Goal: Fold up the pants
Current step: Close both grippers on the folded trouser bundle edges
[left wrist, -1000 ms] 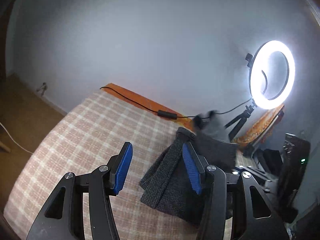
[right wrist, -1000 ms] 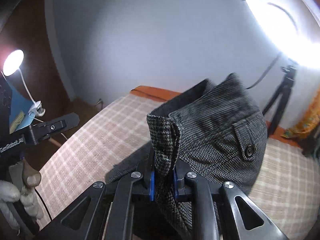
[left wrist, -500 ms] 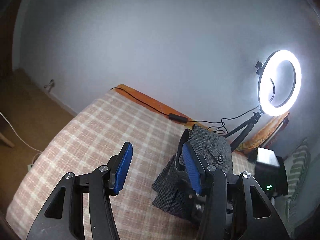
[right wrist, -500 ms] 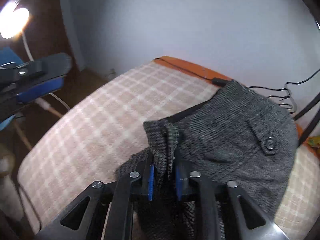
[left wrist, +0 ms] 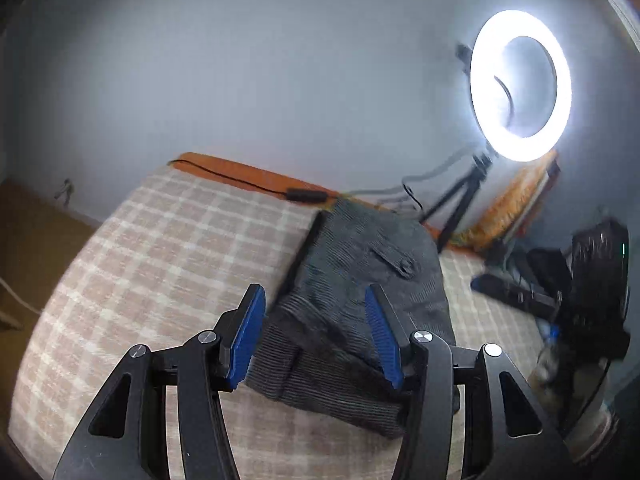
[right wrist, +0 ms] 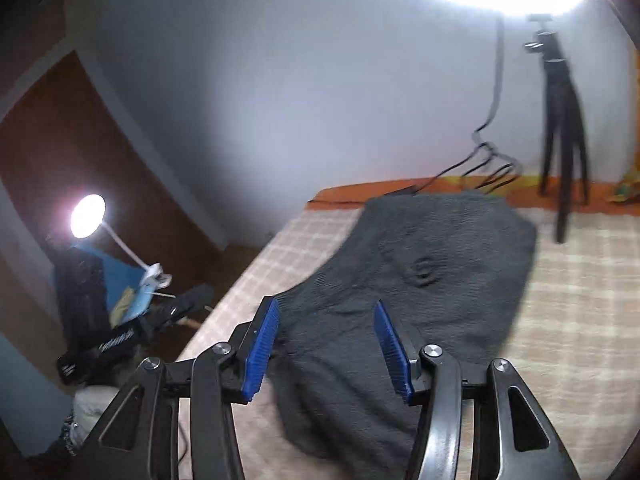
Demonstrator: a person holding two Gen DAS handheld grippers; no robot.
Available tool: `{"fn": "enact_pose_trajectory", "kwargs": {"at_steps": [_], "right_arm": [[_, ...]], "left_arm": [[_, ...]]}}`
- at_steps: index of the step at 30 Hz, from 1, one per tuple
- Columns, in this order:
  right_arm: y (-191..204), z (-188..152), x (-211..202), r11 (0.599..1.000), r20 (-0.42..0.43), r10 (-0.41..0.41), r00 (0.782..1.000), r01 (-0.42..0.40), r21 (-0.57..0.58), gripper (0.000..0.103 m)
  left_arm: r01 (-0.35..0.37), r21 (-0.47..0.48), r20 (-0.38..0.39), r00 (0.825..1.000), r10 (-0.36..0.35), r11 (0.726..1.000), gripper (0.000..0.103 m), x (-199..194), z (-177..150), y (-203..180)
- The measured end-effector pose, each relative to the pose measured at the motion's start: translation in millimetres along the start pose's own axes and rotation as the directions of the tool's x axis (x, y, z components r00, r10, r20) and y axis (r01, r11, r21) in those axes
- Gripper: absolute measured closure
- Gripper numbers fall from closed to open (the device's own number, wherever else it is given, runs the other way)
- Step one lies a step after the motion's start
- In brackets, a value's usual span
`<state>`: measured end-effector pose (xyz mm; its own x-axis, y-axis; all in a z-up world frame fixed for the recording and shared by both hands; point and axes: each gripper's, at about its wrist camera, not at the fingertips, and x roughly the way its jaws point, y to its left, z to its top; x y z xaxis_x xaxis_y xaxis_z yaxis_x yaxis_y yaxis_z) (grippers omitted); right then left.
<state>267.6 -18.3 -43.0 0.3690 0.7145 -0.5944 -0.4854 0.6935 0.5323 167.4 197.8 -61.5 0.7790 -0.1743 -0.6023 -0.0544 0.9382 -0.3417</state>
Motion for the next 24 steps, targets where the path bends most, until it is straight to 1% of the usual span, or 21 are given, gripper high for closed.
{"fn": "enact_pose_trajectory", "kwargs": {"at_steps": [2,5,8,10,11,13,15,17,18,19,20,22,24], "right_arm": [[-13,8,-3,0.999,0.005,-0.034,0.999,0.034,-0.002,0.05],[-23,20,3,0.996,-0.004,-0.079,0.997,0.079,-0.048,0.05],[-26,30,23,0.989,-0.036,-0.109,0.993,0.105,-0.106,0.05],[-28,28,31,0.984,-0.049,-0.128,0.991,0.12,-0.129,0.05],[-31,30,40,0.981,-0.06,-0.147,0.987,0.138,-0.136,0.05],[-37,30,48,0.978,-0.077,-0.165,0.983,0.154,-0.138,0.05],[-46,29,63,0.973,-0.097,-0.201,0.975,0.187,-0.135,0.049],[-56,30,74,0.966,-0.114,-0.236,0.965,0.221,-0.131,0.043],[-64,31,80,0.966,-0.135,-0.245,0.96,0.231,-0.115,0.037],[-70,31,85,0.968,-0.152,-0.244,0.958,0.231,-0.097,0.037],[-78,32,90,0.971,-0.166,-0.238,0.957,0.229,-0.074,0.037],[-81,34,88,0.972,-0.155,-0.234,0.96,0.227,-0.062,0.037],[-80,37,82,0.973,-0.146,-0.232,0.962,0.228,-0.045,0.036]], "left_arm": [[0.006,0.024,-0.037,0.999,-0.005,1.0,0.052,14,-7,-8],[-0.022,0.044,-0.089,0.996,0.025,0.999,0.052,34,-17,-8],[-0.051,0.003,-0.135,0.99,0.051,0.999,0.052,48,-26,10],[-0.05,-0.028,-0.155,0.987,0.045,0.998,0.052,53,-29,18],[-0.049,-0.044,-0.166,0.985,0.041,0.998,0.05,56,-31,23],[-0.045,-0.052,-0.19,0.981,0.034,0.998,0.049,62,-35,28],[-0.046,-0.062,-0.199,0.979,0.033,0.997,0.047,65,-40,31],[-0.046,-0.062,-0.202,0.979,0.033,0.997,0.044,67,-43,32],[-0.045,-0.059,-0.201,0.979,0.033,0.997,0.044,67,-44,32],[-0.044,-0.058,-0.2,0.979,0.032,0.997,0.044,67,-43,32],[-0.042,-0.065,-0.199,0.98,0.028,0.997,0.043,67,-43,33],[-0.037,-0.088,-0.189,0.982,0.02,0.995,0.044,63,-41,35],[-0.028,-0.157,-0.157,0.988,0.003,0.987,0.044,46,-39,43]]}}
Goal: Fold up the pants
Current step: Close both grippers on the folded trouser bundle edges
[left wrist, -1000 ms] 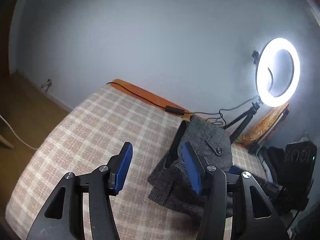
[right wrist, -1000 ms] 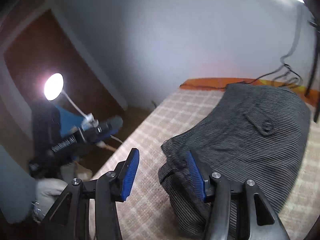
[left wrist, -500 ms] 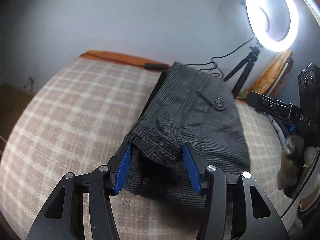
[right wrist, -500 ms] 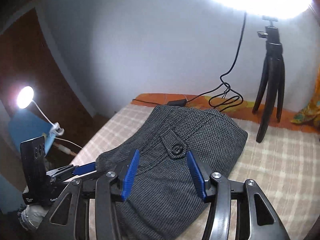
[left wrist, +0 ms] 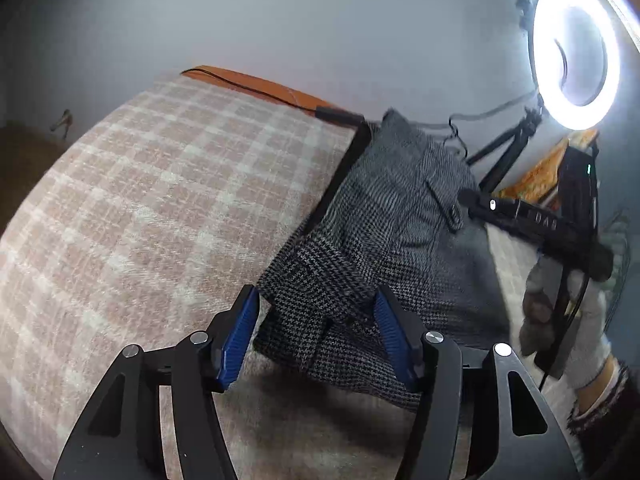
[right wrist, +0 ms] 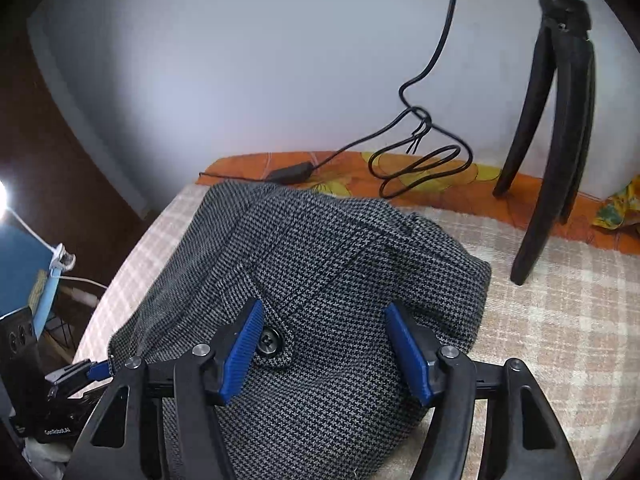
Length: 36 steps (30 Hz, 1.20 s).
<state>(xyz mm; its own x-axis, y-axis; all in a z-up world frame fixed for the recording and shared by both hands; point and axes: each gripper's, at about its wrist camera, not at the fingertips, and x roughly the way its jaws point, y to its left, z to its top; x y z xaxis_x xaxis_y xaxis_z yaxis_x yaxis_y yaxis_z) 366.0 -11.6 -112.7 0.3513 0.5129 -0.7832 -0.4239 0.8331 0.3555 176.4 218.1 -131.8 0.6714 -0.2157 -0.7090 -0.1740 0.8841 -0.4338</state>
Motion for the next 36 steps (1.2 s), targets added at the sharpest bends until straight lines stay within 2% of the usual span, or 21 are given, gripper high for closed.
{"fn": "enact_pose_trajectory", "kwargs": {"at_steps": [4,6,7,10,13,14,16,19,21,23,26,29,36], "right_arm": [[-10,-4,-23,0.998,0.041,0.016,0.999,-0.019,0.062,0.029],[-22,-8,-31,0.994,0.052,0.024,0.998,-0.029,0.108,0.019],[-26,-10,-34,0.991,0.057,0.032,0.998,-0.039,0.131,0.018],[-49,-19,-38,0.968,0.044,0.103,0.994,-0.11,0.224,0.018],[-67,-27,-38,0.939,0.038,0.166,0.985,-0.17,0.298,0.018],[-71,-28,-37,0.932,0.037,0.181,0.983,-0.184,0.312,0.018],[-79,-31,-33,0.91,0.03,0.227,0.973,-0.223,0.348,0.018],[-86,-34,-26,0.89,0.03,0.262,0.965,-0.254,0.38,0.018],[-89,-35,-20,0.877,0.03,0.28,0.959,-0.269,0.398,0.018],[-90,-36,-17,0.871,0.044,0.288,0.957,-0.281,0.402,0.018],[-91,-32,-12,0.861,0.05,0.306,0.951,-0.299,0.413,0.018],[-87,-22,1,0.852,0.058,0.314,0.948,-0.309,0.422,0.018],[-74,-7,18,0.86,0.083,0.285,0.955,-0.293,0.418,0.017]], "left_arm": [[0.062,-0.138,0.026,0.998,-0.059,0.989,0.045,-27,4,14],[0.091,-0.194,0.032,0.996,-0.086,0.977,0.041,-36,3,18],[0.106,-0.218,0.029,0.994,-0.102,0.97,0.037,-38,1,19],[0.15,-0.318,0.016,0.988,-0.153,0.936,0.035,-37,-9,28],[0.189,-0.414,-0.005,0.978,-0.21,0.89,0.035,-24,-12,35],[0.203,-0.459,-0.004,0.973,-0.231,0.865,0.035,-21,-15,38],[0.215,-0.494,-0.001,0.969,-0.248,0.842,0.035,-16,-17,40],[0.219,-0.484,0.008,0.969,-0.246,0.847,0.035,-4,-16,36],[0.254,-0.506,0.023,0.959,-0.281,0.824,0.035,3,-18,37],[0.255,-0.516,0.032,0.96,-0.279,0.818,0.035,8,-18,37],[0.254,-0.488,0.048,0.963,-0.265,0.835,0.035,13,-14,32],[0.247,-0.486,0.058,0.966,-0.251,0.838,0.034,18,-11,29],[0.224,-0.476,0.085,0.974,-0.209,0.85,0.034,33,4,21]]}}
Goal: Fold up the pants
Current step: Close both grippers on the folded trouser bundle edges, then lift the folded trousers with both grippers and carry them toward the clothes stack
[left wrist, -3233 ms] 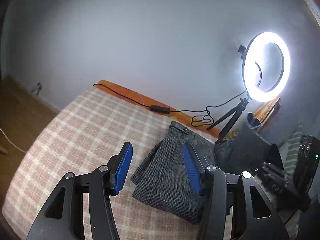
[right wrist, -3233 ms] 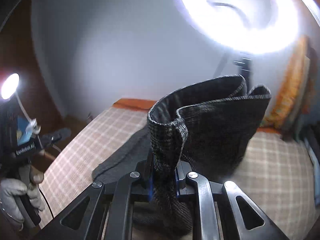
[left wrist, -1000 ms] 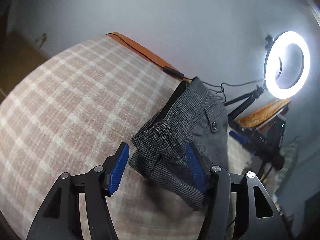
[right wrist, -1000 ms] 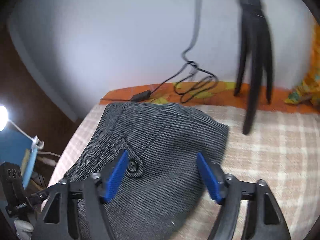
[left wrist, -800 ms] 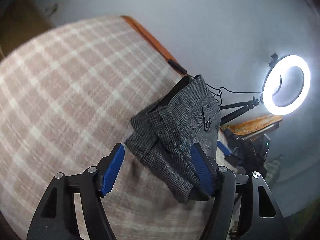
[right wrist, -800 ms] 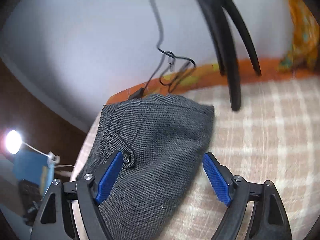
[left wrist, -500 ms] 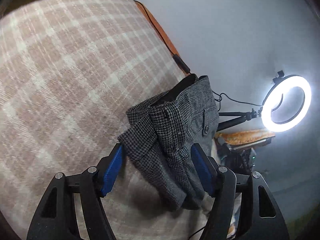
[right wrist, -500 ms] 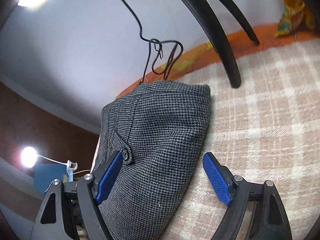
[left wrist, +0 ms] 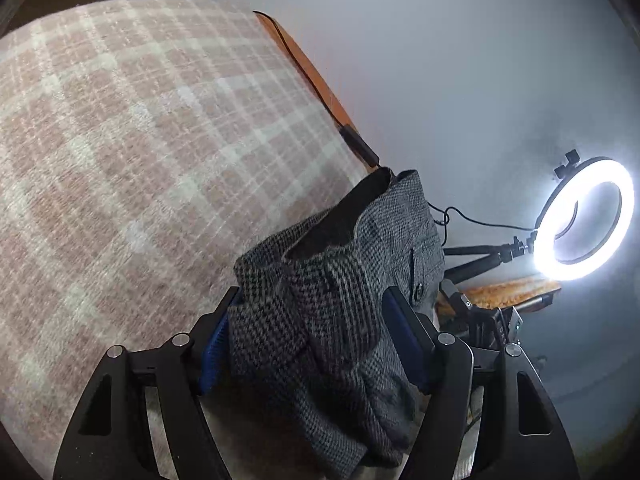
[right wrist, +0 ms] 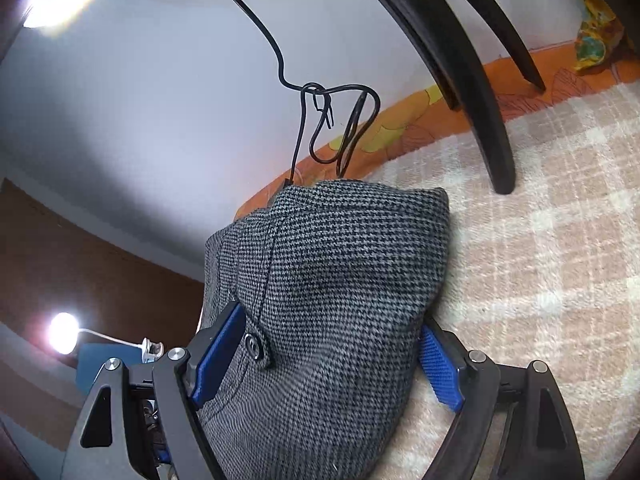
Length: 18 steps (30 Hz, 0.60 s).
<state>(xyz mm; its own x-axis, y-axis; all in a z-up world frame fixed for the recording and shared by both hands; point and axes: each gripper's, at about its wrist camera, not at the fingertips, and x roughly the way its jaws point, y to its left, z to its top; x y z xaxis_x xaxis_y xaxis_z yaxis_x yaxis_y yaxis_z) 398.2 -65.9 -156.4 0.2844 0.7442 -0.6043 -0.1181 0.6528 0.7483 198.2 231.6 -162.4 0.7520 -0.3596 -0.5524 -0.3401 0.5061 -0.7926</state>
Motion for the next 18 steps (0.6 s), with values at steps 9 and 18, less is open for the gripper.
{"fn": "enact_pose_trajectory", "kwargs": {"at_steps": [9,18], "right_arm": [[6,7,20,0.999,0.02,-0.031,0.999,0.03,0.042,0.052],[52,5,11,0.975,0.047,-0.16,0.986,0.166,-0.148,0.08]], "left_arm": [[-0.01,0.077,-0.01,1.0,0.011,0.997,0.051,22,3,-12],[0.011,0.146,-0.016,1.0,-0.009,0.989,0.068,11,1,-25]]}}
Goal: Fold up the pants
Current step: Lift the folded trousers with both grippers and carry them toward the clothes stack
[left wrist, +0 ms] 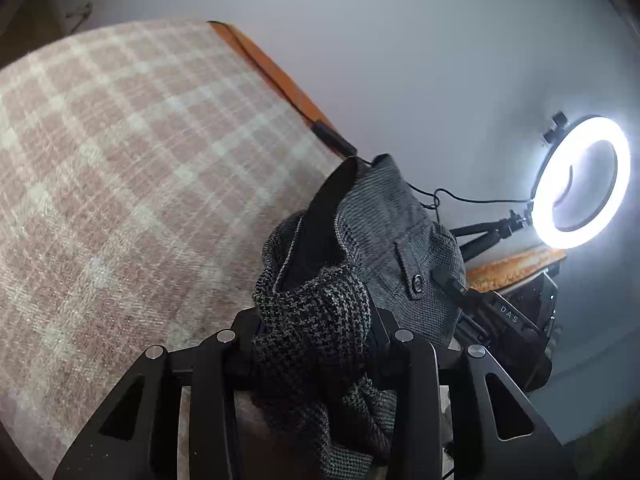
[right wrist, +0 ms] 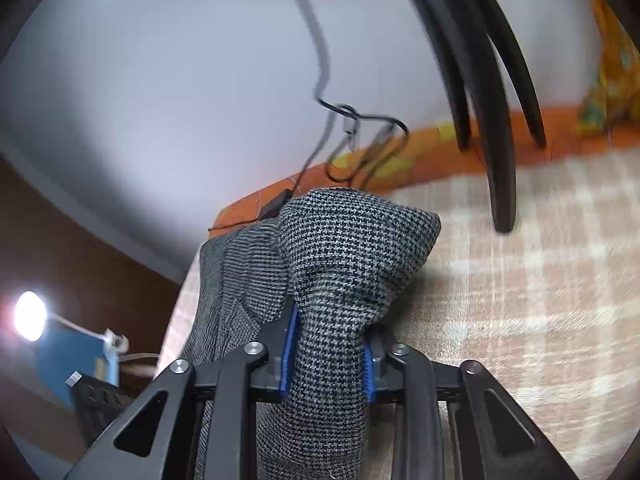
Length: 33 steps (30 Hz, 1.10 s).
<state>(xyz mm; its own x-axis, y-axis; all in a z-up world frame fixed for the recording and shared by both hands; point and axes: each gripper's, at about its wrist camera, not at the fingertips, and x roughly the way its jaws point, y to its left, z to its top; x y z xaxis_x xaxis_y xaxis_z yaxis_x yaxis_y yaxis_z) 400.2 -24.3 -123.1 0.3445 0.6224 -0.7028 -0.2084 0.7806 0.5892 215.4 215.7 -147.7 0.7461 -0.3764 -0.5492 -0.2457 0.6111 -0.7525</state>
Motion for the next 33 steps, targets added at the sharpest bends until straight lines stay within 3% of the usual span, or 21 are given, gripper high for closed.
{"fn": "enact_pose_trajectory", "kwargs": {"at_steps": [6,15,22,33], "right_arm": [[44,-2,-19,0.981,0.026,-0.072,0.997,0.076,-0.177,0.082],[79,-13,-56,0.93,0.067,-0.118,0.991,0.134,-0.341,0.084],[58,-12,-121,0.917,0.12,-0.142,0.983,0.176,-0.357,0.084],[-7,-12,-225,0.901,0.198,-0.215,0.956,0.272,-0.338,0.084]], "left_arm": [[-0.018,0.09,0.017,1.0,0.016,0.996,0.07,-14,-7,-22],[0.047,0.167,-0.034,0.999,-0.041,0.985,0.07,-21,-36,-62],[0.111,0.249,-0.065,0.993,-0.098,0.962,0.07,-16,-67,-112],[0.23,0.328,-0.181,0.967,-0.178,0.916,0.07,33,-127,-199]]}}
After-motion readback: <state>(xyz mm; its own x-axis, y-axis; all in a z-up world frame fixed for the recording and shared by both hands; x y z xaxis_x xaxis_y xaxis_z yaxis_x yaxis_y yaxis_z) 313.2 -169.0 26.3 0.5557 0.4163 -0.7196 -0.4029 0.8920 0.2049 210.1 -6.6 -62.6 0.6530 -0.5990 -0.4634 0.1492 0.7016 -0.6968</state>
